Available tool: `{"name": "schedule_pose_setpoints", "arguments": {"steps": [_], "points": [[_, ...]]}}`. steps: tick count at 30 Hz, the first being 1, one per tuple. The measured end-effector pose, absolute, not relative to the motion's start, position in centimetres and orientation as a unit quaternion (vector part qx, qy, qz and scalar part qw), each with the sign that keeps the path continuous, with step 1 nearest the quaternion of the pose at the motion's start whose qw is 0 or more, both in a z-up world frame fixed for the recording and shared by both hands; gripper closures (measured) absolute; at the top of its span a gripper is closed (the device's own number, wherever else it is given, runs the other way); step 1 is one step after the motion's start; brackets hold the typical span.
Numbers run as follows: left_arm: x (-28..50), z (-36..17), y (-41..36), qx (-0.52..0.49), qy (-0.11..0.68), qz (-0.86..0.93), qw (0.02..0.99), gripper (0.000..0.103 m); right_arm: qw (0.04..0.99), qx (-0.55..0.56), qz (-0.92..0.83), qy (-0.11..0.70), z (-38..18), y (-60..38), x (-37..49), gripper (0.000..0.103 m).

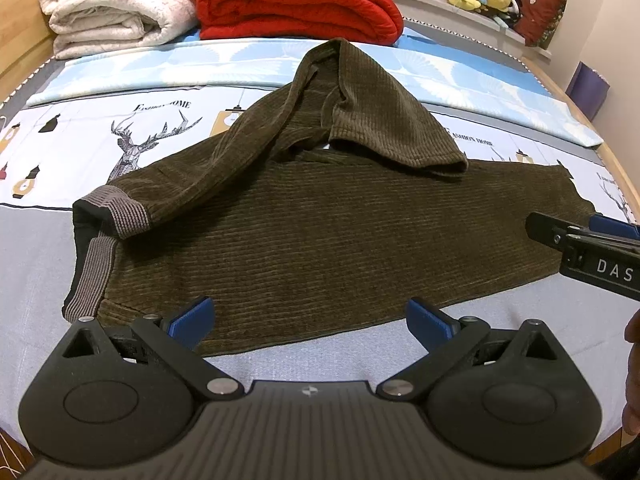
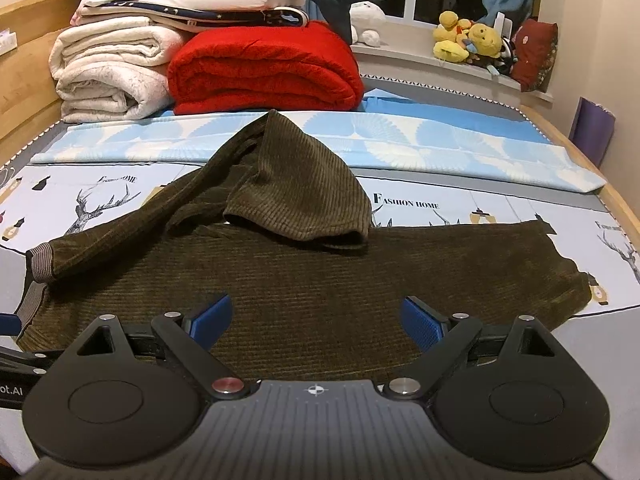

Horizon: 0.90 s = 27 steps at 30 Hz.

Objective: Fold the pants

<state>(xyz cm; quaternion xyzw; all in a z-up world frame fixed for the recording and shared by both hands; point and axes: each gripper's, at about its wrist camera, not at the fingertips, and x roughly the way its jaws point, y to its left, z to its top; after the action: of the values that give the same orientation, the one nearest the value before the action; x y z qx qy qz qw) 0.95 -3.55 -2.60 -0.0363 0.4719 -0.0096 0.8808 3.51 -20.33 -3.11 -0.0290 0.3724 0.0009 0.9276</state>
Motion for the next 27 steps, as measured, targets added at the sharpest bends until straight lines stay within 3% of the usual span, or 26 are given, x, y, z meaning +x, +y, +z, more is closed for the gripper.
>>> {"name": "schedule_pose_setpoints", "arguments": {"steps": [27], "points": [[0.91,-2.58,-3.57,-0.038,0.471,-0.011,0.881,0.001,0.926,-0.031,-0.001,0.376,-3.09,-19.97,3.67,0.011]]}}
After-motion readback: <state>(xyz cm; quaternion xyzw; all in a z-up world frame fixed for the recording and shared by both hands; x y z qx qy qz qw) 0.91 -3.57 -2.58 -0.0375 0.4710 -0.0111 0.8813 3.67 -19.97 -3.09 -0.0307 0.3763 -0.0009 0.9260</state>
